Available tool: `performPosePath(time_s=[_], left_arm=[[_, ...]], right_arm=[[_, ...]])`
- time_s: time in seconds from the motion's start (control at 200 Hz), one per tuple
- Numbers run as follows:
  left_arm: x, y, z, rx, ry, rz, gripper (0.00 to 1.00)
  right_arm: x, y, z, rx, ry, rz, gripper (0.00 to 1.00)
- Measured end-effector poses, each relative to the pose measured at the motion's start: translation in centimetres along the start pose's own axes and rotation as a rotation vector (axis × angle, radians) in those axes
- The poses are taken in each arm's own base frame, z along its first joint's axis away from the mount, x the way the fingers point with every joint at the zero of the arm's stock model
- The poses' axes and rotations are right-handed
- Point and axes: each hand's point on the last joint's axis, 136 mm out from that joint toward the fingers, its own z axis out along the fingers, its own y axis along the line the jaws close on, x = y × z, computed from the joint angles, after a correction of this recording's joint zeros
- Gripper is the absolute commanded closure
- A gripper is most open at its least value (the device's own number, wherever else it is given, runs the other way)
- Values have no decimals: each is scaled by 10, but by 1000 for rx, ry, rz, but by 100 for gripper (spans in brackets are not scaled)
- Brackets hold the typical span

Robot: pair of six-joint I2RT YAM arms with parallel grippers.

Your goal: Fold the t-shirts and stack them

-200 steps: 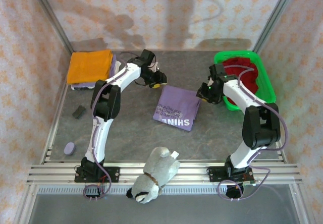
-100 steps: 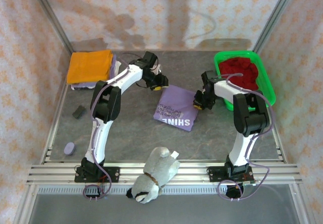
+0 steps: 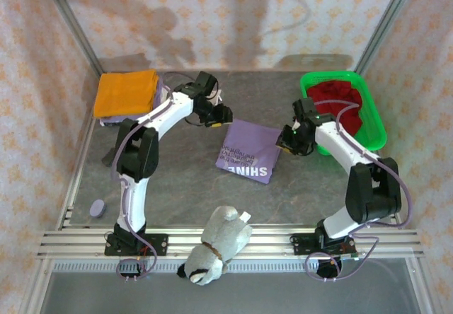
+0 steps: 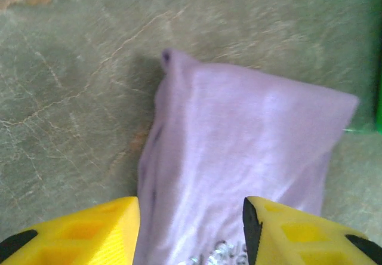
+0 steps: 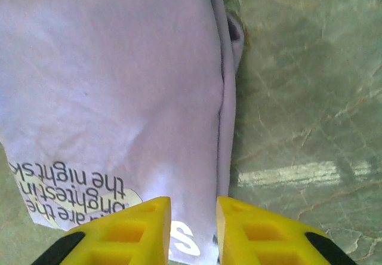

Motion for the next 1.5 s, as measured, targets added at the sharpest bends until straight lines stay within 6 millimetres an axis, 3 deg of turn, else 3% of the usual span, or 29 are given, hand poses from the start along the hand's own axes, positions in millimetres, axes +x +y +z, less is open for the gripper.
performPosePath(time_s=[0.09,0.185,0.466,0.656,0.761,0.856,1.261,1.392,1.497], left_arm=[[0,-6,-3,-5,-11,34,48],[9,-1,6,-42,19,59,45],[34,13,33,-157,114,146,29],[43,12,40,-157,130,163,25],[54,18,48,-164,155,156,23],[58,16,50,-168,160,161,22],[67,23,70,-271,172,211,20],[67,24,71,-289,172,221,34],[67,30,72,-349,171,222,57]], right_arm=[[13,-7,15,-9,51,26,78],[19,-8,29,-22,100,50,80],[18,-13,71,-6,189,80,83],[-1,-4,75,-16,184,54,81],[-4,-6,73,1,175,37,62],[-3,-10,66,22,168,18,52],[-7,14,2,-43,68,-37,47],[-7,12,-11,-48,52,-33,48],[-8,10,-21,-56,33,-25,48]])
